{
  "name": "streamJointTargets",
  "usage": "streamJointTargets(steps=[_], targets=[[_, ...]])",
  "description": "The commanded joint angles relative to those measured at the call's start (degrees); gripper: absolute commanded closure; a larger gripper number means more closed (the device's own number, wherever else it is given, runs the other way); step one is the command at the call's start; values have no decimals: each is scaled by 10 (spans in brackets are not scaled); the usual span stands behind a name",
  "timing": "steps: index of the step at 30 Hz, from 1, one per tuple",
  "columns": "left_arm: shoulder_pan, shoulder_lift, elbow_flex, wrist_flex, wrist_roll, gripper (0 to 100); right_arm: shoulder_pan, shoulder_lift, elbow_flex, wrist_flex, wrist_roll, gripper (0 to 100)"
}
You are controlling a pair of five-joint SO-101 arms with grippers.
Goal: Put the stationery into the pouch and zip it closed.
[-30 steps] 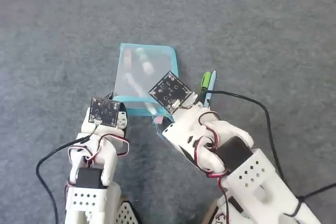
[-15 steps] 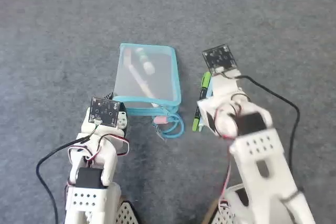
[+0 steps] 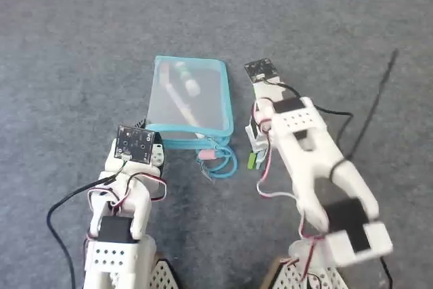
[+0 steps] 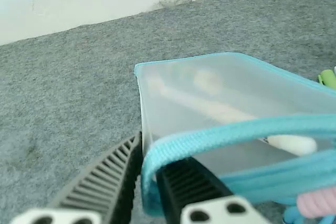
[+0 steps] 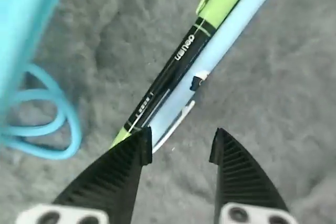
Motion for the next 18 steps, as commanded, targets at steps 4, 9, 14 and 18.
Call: streamJointTargets(steps=[4,9,14,18], targets=[[3,-8,-10,-15,-5,989,8,69,-84,-10,-9,812],[3,-9,-10,-15,-5,989,8,109,-93,-46,-25,812],[3,-9,-10,-15,-5,989,8,125,-94,-51,-28,812],[3,-10,-7,-9,-5,989,8,127,-90,-49,-28,814]])
